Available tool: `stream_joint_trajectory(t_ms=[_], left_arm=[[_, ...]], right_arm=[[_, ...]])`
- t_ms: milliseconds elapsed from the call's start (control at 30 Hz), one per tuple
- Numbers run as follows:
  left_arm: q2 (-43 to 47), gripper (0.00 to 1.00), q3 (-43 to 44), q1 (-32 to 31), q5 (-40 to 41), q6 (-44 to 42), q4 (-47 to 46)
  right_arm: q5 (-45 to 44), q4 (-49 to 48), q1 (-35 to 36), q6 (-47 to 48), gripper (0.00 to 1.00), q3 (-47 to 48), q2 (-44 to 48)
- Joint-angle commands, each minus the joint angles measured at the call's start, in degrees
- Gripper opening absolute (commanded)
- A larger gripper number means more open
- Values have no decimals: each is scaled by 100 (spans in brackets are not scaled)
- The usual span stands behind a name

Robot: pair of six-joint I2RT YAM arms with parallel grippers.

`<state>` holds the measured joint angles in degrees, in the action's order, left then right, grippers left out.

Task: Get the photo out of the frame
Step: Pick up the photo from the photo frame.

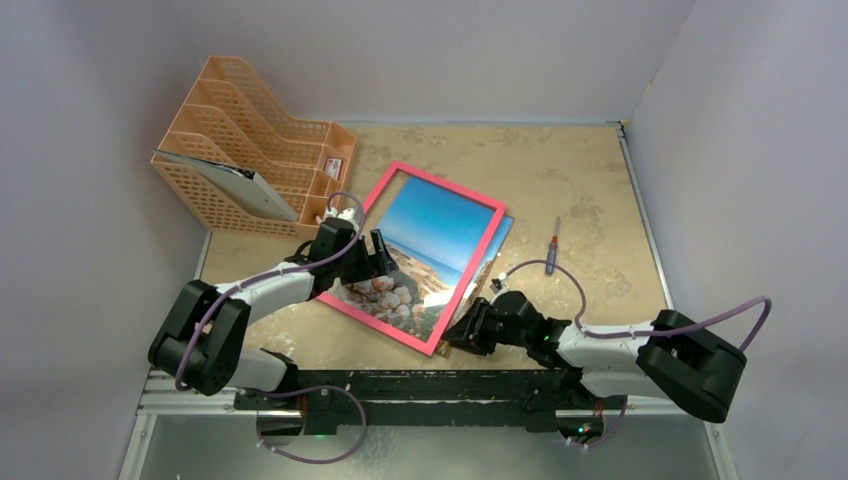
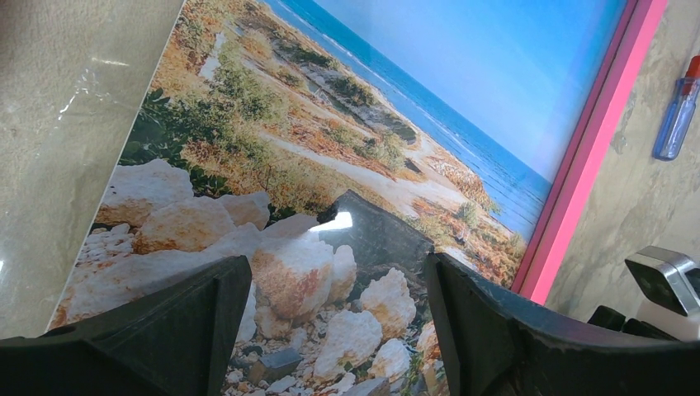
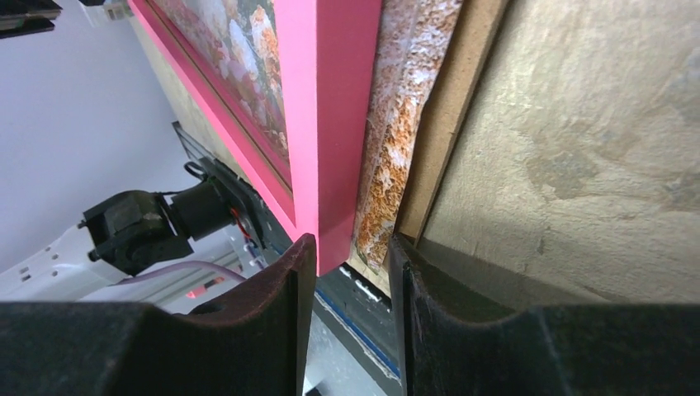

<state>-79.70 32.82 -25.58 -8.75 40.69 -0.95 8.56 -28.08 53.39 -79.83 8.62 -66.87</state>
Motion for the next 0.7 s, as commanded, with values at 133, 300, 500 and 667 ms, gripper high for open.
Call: stream_joint_trajectory(t_ms=[133,300,500,667], left_arm=[[-262,83,-295,-17,190,-142,778],[-308,83,-386,-17,157,-89,697],[-317,83,-489,-17,146,-37,601],[-271,83,-496,-16,146,-34,613]], right_arm=[[-604,-705,229,-663,41,-250,-391],[-845,-1710,358,-1127,38,-484,-747],[-1106,-2318,418,-1237,32,-496,-1051],[-1326,-2396,427,-1298,24,-621,-836]])
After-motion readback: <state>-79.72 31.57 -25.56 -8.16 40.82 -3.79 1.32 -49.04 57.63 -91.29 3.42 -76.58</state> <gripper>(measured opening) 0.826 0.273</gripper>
